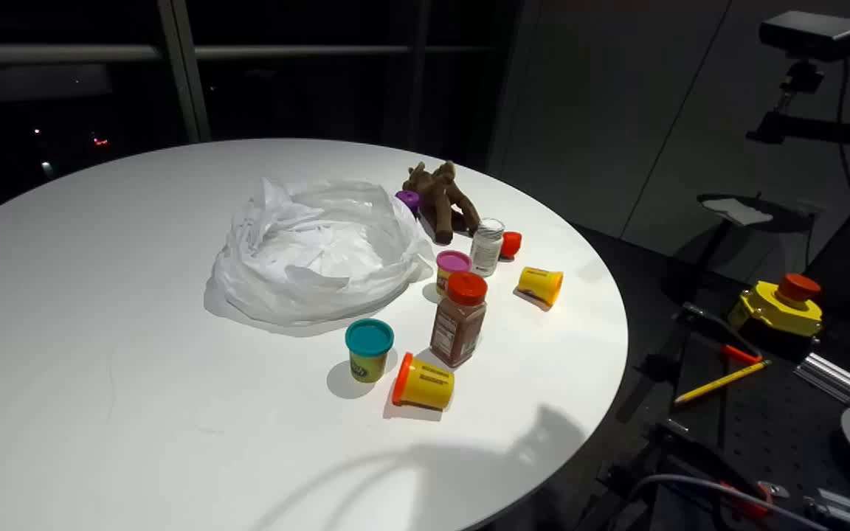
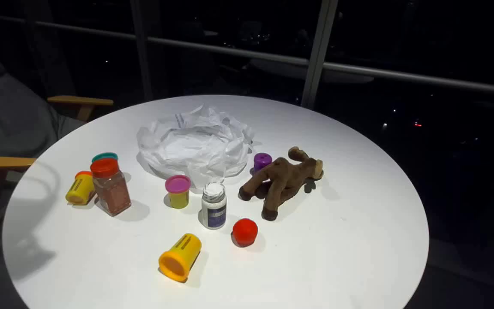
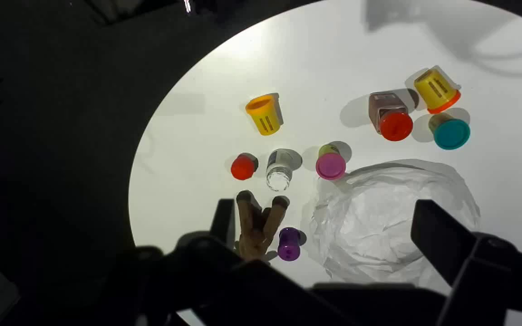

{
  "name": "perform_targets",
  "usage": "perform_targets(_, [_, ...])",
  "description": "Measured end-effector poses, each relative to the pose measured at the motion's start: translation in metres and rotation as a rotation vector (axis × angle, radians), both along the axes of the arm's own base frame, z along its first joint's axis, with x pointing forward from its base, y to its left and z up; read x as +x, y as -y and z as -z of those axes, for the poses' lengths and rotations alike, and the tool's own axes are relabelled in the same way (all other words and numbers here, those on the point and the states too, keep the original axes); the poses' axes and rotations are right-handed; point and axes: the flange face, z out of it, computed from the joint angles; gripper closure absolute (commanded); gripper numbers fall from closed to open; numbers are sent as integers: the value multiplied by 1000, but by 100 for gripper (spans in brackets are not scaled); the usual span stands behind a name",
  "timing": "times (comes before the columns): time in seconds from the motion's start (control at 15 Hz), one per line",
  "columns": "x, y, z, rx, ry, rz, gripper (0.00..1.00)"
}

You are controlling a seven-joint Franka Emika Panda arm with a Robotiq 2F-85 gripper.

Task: Pick the bottles and objects on the table and put them in the plastic bag

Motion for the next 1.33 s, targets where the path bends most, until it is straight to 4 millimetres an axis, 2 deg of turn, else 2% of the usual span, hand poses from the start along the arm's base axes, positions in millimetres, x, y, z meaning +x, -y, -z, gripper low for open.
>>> perform_targets(0.27, [-1, -2, -10, 2, 24, -3, 0])
perform_targets(0.87, [-1, -2, -9, 2, 21, -4, 0])
perform_targets(1.07, [3, 2, 10, 9, 5, -3, 0])
perform_targets(1.33, [15, 20, 48, 46, 23, 8, 0])
